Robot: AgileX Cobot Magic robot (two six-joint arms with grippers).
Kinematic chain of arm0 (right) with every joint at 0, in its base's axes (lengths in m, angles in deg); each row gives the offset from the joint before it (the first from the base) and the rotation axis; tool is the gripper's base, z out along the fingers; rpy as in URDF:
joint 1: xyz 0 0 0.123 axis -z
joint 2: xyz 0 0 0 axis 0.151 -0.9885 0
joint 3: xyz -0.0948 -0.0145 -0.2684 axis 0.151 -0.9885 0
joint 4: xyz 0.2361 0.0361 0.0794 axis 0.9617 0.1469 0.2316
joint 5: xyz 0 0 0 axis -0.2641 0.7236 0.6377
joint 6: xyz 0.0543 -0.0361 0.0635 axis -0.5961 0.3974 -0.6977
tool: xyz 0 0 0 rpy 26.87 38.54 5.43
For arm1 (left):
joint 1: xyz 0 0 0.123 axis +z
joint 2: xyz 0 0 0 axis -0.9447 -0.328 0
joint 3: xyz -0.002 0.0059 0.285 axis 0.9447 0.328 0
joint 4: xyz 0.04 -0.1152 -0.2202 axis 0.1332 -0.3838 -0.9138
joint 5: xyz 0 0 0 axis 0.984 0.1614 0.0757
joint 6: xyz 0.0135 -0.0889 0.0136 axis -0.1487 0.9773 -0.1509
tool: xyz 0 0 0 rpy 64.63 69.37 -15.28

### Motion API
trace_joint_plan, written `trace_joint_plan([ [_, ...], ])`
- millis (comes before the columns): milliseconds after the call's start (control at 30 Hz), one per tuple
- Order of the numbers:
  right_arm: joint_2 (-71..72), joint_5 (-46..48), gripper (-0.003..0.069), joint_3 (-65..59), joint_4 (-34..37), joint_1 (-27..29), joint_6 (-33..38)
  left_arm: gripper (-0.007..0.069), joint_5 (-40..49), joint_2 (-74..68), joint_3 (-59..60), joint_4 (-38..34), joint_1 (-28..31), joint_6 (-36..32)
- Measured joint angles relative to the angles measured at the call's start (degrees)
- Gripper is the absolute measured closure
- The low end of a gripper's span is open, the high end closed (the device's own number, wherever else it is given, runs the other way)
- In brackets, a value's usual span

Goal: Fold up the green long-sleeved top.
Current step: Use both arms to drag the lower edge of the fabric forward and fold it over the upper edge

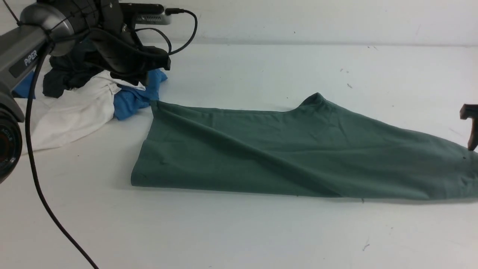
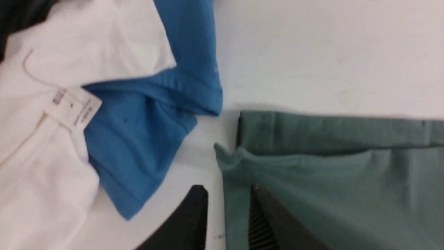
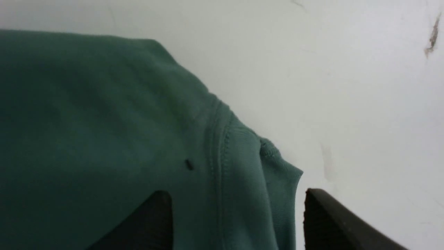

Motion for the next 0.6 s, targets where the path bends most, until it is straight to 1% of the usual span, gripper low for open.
trace_joint_plan([
  [33, 1.4, 0.0, 0.0173, 0.0, 1.1, -0.1, 0.4, 0.0379, -1.4, -0.8, -0.1, 0.0, 0.0, 0.0],
  [67, 1.4, 0.0, 0.0173, 0.0, 1.1, -0.1, 0.5, 0.0379, -1.6, -0.9, -0.1, 0.0, 0.0, 0.0],
  [100, 2.6, 0.1, 0.0169, 0.0, 1.4, -0.3, 0.6, 0.0329, -2.8, -2.0, -0.1, 0.0, 0.0, 0.0],
  [167, 4.0, 0.3, 0.0167, 0.0, 1.4, -0.7, 0.8, 0.0267, -4.0, -3.6, -0.2, 0.0, 0.0, 0.0],
  [300, 5.3, 0.4, 0.0166, 0.0, 1.6, -1.8, 2.6, 0.0196, -6.8, -7.2, -0.2, 0.0, 0.0, 0.0],
  [400, 5.3, 0.4, 0.0166, 0.0, 1.6, -2.2, 2.9, 0.0186, -8.0, -8.9, -0.3, 0.0, 0.0, 0.0],
  [533, 5.3, 0.4, 0.0166, 0.0, 1.6, -2.3, 2.9, 0.0193, -9.5, -10.4, -0.3, 0.0, 0.0, 0.0],
  [567, 5.3, 0.5, 0.0166, 0.0, 1.6, -2.3, 3.0, 0.022, -10.1, -10.8, -0.3, 0.0, 0.0, 0.0],
  [600, 5.3, 0.5, 0.0166, 0.0, 1.6, -2.3, 3.0, 0.0263, -10.9, -11.1, -0.4, 0.0, 0.0, 0.0],
])
